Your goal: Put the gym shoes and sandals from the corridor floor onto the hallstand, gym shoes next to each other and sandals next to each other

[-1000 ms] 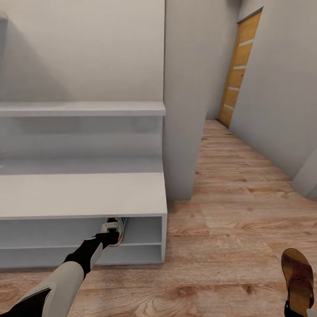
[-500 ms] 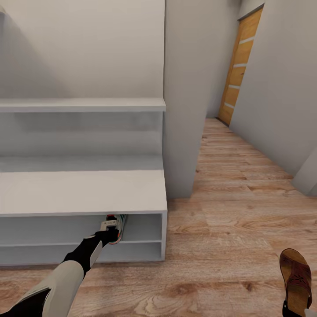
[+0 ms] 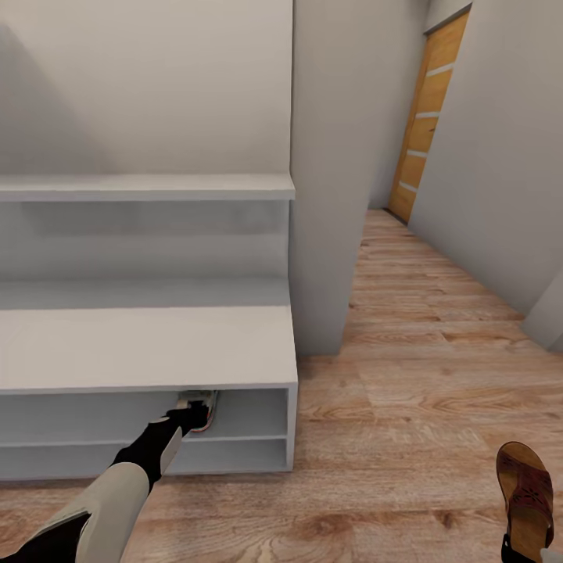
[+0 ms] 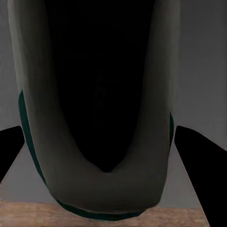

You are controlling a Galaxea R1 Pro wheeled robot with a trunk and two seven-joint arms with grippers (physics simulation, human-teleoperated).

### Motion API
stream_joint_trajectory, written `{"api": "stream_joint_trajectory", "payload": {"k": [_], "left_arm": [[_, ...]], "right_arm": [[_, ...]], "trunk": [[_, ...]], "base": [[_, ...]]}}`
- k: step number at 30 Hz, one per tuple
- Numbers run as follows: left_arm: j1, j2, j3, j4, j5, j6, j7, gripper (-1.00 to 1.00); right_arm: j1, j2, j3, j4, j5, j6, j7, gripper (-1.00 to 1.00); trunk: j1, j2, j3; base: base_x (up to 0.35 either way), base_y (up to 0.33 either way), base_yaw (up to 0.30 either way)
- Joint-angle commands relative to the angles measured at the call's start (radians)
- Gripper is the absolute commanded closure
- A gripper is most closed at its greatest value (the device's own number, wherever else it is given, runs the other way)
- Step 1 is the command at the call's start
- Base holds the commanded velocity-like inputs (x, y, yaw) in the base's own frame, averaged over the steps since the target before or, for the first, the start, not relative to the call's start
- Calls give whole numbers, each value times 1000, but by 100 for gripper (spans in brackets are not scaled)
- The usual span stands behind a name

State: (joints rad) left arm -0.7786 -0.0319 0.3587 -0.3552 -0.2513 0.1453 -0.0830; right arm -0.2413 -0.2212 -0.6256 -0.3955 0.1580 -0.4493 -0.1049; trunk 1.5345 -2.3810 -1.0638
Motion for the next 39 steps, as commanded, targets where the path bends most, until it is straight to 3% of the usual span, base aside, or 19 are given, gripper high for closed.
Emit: {"api": "stream_joint_trajectory", "payload": {"k": [1,14,15,25,39], "left_arm": [[1,-1,10,30,-20,5,-7,100],[0,-1,9,29,-19,4,-9,100],[1,-2,9,29,-19,4,-10,-100],[1,1,8,29,-20,4,-20,-100],[2,7,19,28,-18,3,-22,-100]], "right_arm": [[-1,0,-5,1,8,-3,-2,100],[-1,0,-5,1,8,-3,-2,100],[-1,0,-5,1,8,-3,-2,100],[-1,0,-5,1,8,-3,-2,100],[-1,1,-5,1,8,-3,-2,100]], "trunk": [[0,0,-1],[0,0,-1],[0,0,-1],[0,0,-1],[0,0,-1]], "base": [[28,0,0],[14,0,0],[1,0,0],[-29,0,0],[-312,0,0]]}}
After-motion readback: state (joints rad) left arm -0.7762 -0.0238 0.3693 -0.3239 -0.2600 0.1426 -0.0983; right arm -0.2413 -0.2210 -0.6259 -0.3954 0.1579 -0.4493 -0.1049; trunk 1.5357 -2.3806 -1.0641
